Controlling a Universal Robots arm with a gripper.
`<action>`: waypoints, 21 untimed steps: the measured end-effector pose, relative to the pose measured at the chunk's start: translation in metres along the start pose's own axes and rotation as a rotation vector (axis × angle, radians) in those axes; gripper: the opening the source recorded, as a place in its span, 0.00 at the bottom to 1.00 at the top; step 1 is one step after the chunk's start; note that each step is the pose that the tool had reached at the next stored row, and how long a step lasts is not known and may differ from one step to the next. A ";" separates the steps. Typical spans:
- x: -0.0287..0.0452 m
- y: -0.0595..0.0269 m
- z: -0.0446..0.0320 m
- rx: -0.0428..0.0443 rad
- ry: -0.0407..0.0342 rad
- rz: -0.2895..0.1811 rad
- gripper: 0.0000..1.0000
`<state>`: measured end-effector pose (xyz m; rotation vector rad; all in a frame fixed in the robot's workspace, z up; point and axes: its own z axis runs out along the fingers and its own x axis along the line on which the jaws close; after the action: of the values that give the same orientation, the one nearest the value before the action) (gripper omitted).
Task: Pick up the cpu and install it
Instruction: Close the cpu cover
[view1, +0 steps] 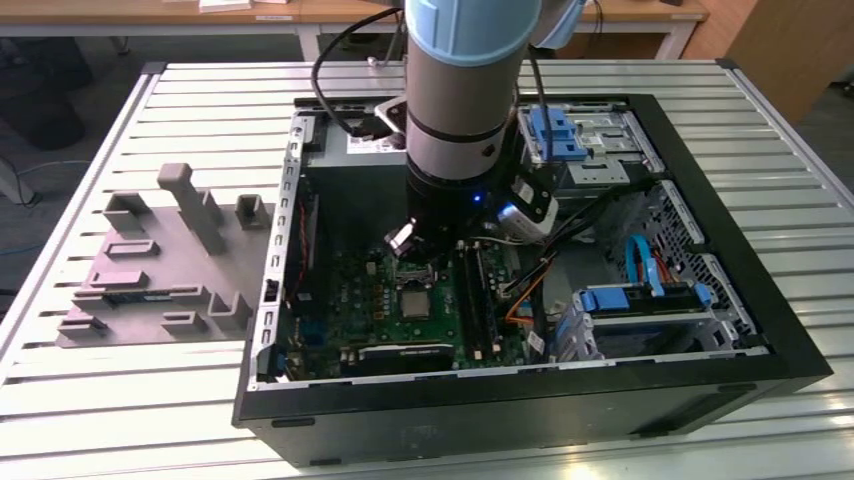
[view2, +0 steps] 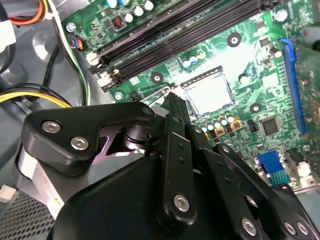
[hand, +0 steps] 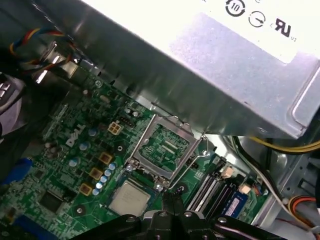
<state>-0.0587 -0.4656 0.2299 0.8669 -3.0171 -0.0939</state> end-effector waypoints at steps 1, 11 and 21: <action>-0.0016 0.0003 0.0002 -0.0006 -0.0003 -0.001 0.11; -0.0125 0.0114 0.0034 -0.0018 0.0018 -0.042 0.11; -0.0126 0.0114 0.0042 -0.0034 0.0066 -0.125 0.11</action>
<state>-0.0541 -0.4491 0.2265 1.0527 -2.9536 -0.0960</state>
